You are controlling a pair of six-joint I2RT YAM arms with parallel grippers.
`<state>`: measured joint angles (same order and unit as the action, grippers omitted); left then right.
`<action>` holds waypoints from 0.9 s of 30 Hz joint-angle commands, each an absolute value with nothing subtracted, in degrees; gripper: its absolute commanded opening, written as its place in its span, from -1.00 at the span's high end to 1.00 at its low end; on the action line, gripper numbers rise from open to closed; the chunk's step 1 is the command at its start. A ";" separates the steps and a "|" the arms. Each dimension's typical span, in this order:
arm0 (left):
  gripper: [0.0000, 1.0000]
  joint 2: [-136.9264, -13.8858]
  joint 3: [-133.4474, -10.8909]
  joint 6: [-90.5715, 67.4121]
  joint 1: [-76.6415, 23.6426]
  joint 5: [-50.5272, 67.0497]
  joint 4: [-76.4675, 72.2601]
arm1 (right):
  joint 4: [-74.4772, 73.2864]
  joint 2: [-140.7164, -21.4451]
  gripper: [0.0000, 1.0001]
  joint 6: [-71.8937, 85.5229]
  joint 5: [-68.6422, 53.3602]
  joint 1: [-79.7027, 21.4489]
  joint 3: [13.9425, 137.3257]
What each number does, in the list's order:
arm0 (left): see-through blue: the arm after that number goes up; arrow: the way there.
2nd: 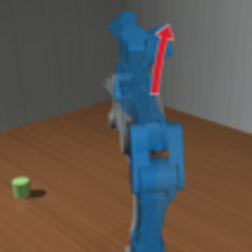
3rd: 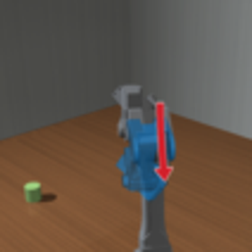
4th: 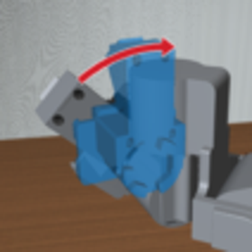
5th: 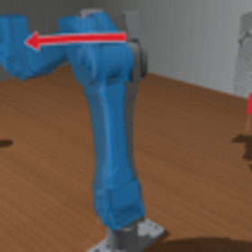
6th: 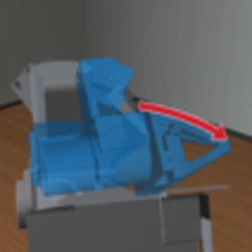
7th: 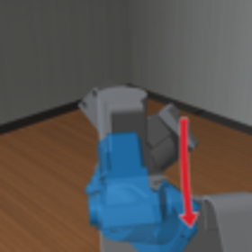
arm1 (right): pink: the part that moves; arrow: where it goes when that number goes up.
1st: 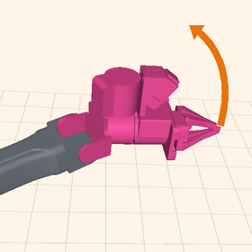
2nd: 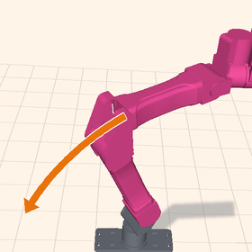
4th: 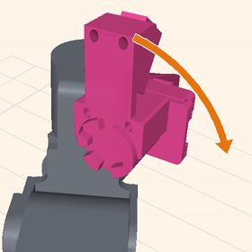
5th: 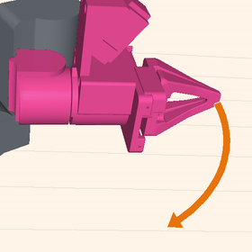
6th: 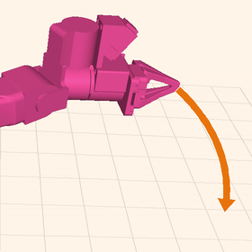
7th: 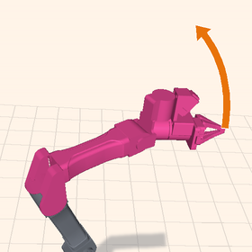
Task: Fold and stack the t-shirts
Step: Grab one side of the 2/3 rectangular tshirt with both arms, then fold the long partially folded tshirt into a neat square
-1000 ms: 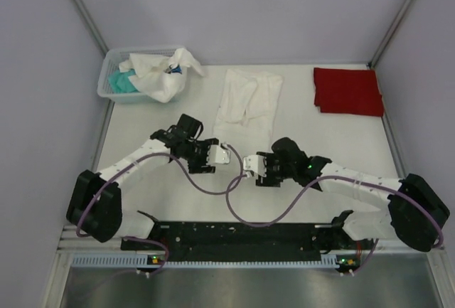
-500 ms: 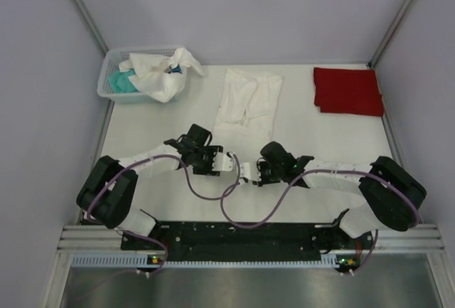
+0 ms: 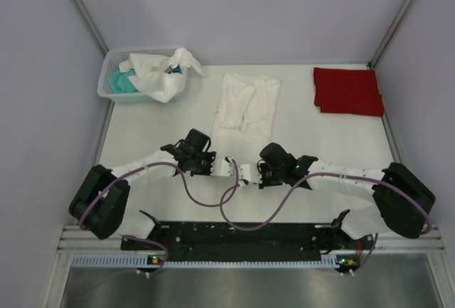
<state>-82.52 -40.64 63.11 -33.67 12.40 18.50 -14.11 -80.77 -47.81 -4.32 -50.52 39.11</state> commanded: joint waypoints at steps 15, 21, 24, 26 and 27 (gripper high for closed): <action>1.00 -49.05 -49.38 60.64 -42.63 22.75 74.43 | -52.38 -59.33 1.00 -28.57 -2.72 -76.02 57.03; 1.00 -49.30 -56.24 52.49 -42.45 19.00 69.20 | -49.49 -55.37 1.00 -27.33 -2.90 -72.53 59.14; 1.00 -52.19 -60.46 48.53 -41.93 12.24 63.48 | -47.03 -55.28 1.00 -26.98 -3.16 -66.29 60.47; 1.00 -55.70 -63.62 47.20 -40.35 9.59 59.78 | -44.57 -55.46 1.00 -27.25 -5.09 -60.94 60.56; 1.00 -57.55 -65.46 46.50 -39.47 8.45 58.20 | -43.43 -55.63 1.00 -27.25 -6.40 -57.69 60.73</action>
